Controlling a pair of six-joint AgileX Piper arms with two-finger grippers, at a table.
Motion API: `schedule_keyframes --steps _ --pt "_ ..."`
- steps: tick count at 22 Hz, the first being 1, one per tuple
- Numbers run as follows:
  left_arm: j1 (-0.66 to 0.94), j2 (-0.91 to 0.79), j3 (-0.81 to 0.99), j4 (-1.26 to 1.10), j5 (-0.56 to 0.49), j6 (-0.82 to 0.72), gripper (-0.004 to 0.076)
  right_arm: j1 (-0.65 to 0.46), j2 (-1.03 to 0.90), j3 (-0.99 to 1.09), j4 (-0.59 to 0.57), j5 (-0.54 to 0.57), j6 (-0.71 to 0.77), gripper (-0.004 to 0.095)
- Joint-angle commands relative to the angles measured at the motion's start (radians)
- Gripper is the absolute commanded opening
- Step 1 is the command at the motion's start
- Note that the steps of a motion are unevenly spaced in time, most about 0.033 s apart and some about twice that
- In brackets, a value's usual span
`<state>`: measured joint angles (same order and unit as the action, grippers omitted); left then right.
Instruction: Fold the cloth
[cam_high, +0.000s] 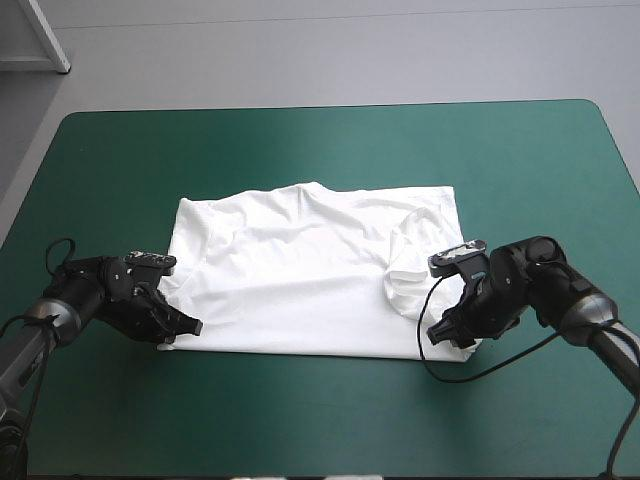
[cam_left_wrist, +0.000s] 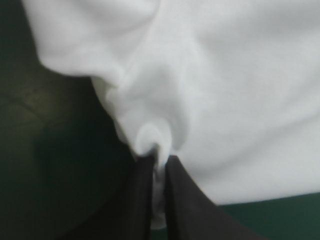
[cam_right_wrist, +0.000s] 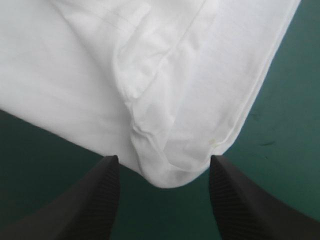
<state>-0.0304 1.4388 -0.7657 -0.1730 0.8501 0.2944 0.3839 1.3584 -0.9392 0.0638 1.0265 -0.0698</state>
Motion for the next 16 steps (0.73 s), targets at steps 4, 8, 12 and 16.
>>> schedule_keyframes --steps 4,8,12,16 --pt "-0.004 0.037 0.019 -0.030 -0.054 0.010 0.0019 0.001 0.073 0.065 0.020 -0.091 -0.015 0.0485" --pt "-0.004 0.037 0.019 -0.024 -0.054 0.010 0.0020 0.001 0.089 0.086 0.028 -0.106 -0.015 0.0231" --pt "-0.004 0.021 0.019 -0.019 -0.054 0.010 0.0020 0.001 0.087 0.086 -0.014 -0.129 -0.010 -0.0017" --pt "-0.004 -0.030 0.019 -0.007 -0.050 0.010 0.0019 0.001 0.064 0.084 -0.073 -0.109 0.042 -0.0017"
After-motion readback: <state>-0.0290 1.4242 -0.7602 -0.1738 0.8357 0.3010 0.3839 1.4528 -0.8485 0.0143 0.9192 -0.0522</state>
